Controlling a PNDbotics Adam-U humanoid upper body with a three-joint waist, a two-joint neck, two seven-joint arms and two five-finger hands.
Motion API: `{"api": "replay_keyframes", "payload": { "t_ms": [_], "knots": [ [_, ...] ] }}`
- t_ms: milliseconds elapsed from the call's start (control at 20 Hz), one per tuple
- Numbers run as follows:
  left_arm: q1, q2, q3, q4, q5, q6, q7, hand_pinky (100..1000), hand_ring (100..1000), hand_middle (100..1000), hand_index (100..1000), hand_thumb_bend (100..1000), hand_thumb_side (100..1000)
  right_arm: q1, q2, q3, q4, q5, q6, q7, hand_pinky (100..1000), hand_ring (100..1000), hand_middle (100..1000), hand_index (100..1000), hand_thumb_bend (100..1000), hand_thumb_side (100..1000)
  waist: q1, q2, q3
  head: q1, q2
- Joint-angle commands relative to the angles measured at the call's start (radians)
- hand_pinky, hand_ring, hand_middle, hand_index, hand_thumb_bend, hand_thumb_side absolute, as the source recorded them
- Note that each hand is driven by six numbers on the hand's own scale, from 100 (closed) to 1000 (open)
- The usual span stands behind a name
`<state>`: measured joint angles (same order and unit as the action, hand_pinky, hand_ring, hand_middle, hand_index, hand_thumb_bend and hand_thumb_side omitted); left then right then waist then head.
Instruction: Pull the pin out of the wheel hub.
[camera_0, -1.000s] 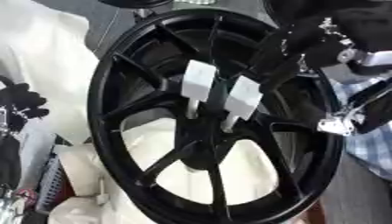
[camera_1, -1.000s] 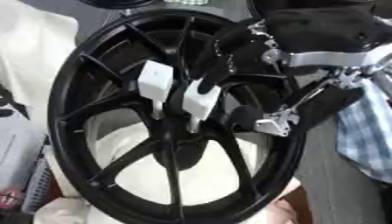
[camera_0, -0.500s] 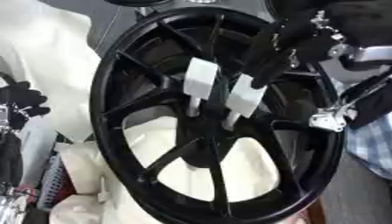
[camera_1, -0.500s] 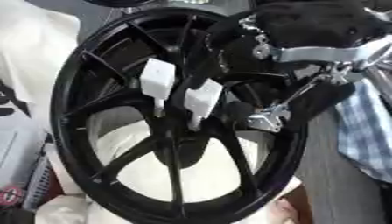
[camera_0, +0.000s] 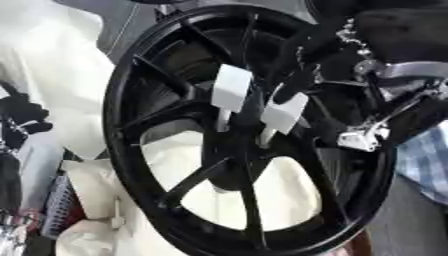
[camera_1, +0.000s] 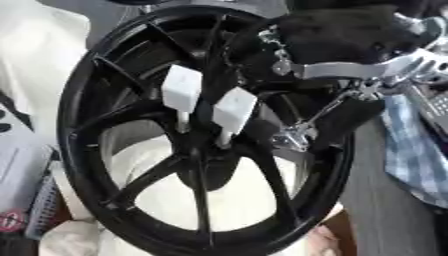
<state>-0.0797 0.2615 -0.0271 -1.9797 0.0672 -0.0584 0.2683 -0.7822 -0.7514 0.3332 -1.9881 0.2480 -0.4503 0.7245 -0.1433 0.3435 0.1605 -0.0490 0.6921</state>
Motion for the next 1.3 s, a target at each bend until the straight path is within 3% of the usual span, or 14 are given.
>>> {"api": "replay_keyframes", "payload": {
  "t_ms": [50,100,300,550,1300],
  "knots": [
    [-0.006,0.001,0.0,-0.02,-0.007,0.002,0.0,641,670,592,734,100,787,-0.009,-0.014,-0.01,-0.012,0.013,-0.023,0.026,906,867,815,840,100,308,0.006,-0.014,0.0,-0.004,-0.009],
    [-0.006,-0.001,-0.002,-0.02,-0.007,0.004,0.0,641,671,592,735,100,795,-0.016,-0.015,-0.018,-0.012,0.019,-0.028,0.031,896,876,817,862,100,450,0.005,-0.009,0.003,-0.007,-0.016],
    [-0.008,-0.004,-0.003,-0.02,-0.013,0.007,-0.002,641,671,592,734,100,797,-0.026,-0.008,-0.051,-0.012,0.071,-0.046,0.034,892,870,806,861,100,454,0.002,0.002,0.005,-0.011,-0.025],
    [-0.009,-0.007,-0.005,-0.02,-0.015,0.009,-0.004,643,672,592,735,100,799,-0.025,-0.004,-0.047,-0.012,0.122,-0.06,0.007,898,880,817,866,100,485,0.002,0.007,0.006,-0.017,-0.033],
    [-0.013,-0.014,-0.007,-0.02,-0.022,0.016,-0.008,647,673,587,733,100,811,-0.014,-0.008,-0.041,-0.012,0.163,-0.109,0.039,915,908,851,880,100,524,-0.001,0.027,0.008,-0.035,-0.039]
  ]
}}
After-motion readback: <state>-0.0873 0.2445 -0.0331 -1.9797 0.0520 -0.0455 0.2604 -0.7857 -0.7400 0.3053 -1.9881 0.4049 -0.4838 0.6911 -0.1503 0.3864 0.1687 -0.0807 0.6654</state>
